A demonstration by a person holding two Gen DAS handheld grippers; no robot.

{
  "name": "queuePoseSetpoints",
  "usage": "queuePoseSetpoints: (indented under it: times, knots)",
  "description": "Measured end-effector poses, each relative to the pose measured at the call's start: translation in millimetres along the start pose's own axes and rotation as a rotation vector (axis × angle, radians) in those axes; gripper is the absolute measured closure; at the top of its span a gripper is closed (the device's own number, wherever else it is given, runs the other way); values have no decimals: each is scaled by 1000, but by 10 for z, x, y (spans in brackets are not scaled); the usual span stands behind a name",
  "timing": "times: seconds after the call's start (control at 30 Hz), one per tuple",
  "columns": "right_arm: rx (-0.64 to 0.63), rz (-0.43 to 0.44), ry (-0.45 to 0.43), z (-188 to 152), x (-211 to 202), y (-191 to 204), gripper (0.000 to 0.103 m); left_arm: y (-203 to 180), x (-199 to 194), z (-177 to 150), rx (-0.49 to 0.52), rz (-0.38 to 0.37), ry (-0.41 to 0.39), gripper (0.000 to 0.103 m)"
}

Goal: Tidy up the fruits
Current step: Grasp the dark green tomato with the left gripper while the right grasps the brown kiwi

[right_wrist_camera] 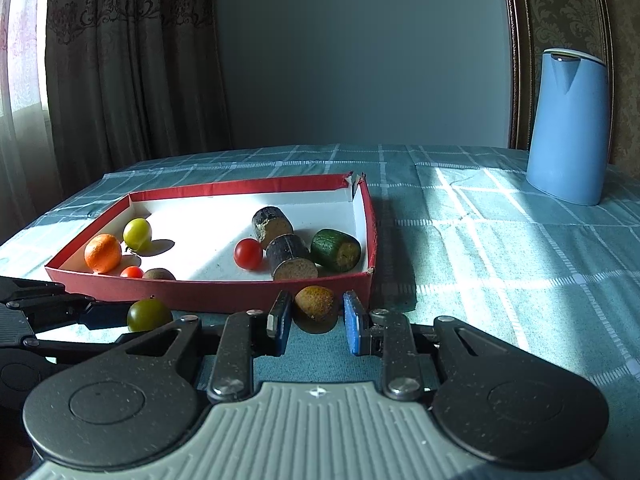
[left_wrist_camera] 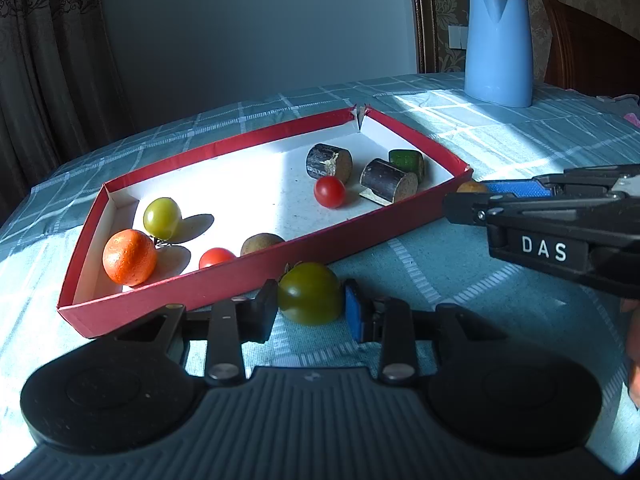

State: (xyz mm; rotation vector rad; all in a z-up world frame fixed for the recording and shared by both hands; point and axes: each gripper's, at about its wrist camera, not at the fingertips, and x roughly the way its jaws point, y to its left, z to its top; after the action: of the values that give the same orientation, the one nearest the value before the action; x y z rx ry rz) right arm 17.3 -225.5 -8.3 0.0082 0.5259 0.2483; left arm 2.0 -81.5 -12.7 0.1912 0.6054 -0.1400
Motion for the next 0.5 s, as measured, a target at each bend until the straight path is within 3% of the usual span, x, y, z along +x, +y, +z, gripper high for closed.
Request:
queuePoseSetpoints:
  times: [0.33, 0.5]
  knots:
    - [-7, 3, 2, -3, 3, 14, 76, -13, -35, -7, 12, -10, -16, 72]
    - [-12, 3, -24, -7, -47, 22, 76, -15, -169, -26, 19, 12, -72, 72]
